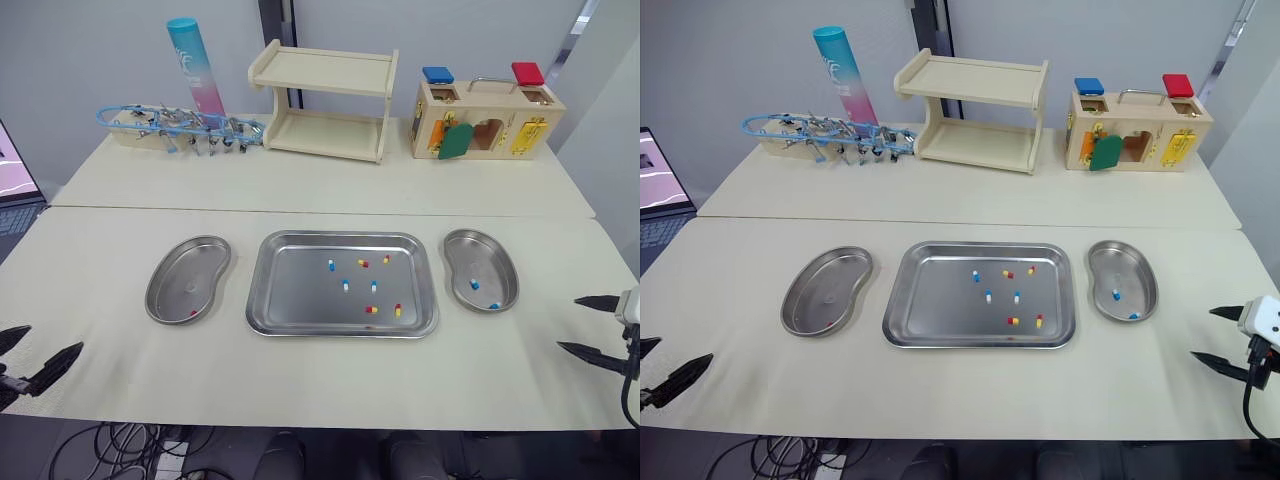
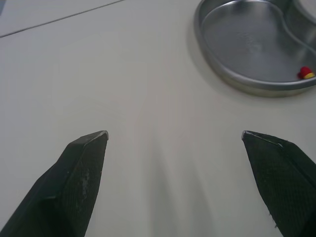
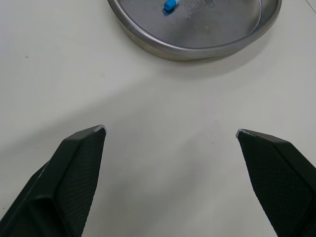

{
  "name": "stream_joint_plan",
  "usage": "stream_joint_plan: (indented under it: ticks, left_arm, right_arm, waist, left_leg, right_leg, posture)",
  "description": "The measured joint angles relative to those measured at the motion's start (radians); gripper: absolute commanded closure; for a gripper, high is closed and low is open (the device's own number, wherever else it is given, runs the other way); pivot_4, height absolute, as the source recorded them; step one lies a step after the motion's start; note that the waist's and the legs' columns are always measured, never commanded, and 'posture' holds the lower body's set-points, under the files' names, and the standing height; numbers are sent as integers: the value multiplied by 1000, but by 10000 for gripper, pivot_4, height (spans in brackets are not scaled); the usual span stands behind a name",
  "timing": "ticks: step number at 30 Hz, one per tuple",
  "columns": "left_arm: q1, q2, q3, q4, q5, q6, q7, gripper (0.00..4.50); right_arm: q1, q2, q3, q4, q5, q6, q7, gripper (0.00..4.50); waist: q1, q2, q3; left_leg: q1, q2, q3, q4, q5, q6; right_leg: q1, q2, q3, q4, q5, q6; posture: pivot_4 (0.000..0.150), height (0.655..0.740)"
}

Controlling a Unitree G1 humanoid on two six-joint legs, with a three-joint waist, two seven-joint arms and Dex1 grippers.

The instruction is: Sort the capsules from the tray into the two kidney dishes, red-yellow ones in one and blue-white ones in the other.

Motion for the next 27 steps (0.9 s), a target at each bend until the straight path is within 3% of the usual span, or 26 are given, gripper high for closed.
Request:
stream_joint_plan:
  ticks: [6,10,19,27]
  left_arm:
    - [106,-150,-176,-371,-39,50,-11,0]
    - [114,-219,-308,-520,-44,36,-10,0]
    - [-14,-323,-532,-482,16,-93,-19,0]
    - [-36,-340,-561,-459,29,-143,1,0]
  right_arm:
    - [27,1,0,-8,4,1,-8,183]
    - [29,1,0,-12,10,1,-10,183]
    - [33,1,6,-105,17,0,-10,183]
    - [-79,10,84,-404,100,176,-40,183]
  waist:
    - [3,0,0]
    - [3,1,0]
    - [3,2,-1]
    - [-1,2,-1]
  left_leg:
    - [0,0,1,0,0,0]
    - [0,0,1,1,0,0]
    - [1,0,0,2,0,0]
    - [1,0,0,2,0,0]
  right_leg:
    - [1,0,1,0,0,0]
    - [1,0,1,0,0,0]
    - [2,0,0,0,0,0]
    - [2,0,1,0,0,0]
  posture:
    - [1500,7400]
    - [1500,7400]
    - [1500,7400]
    - [1500,7400]
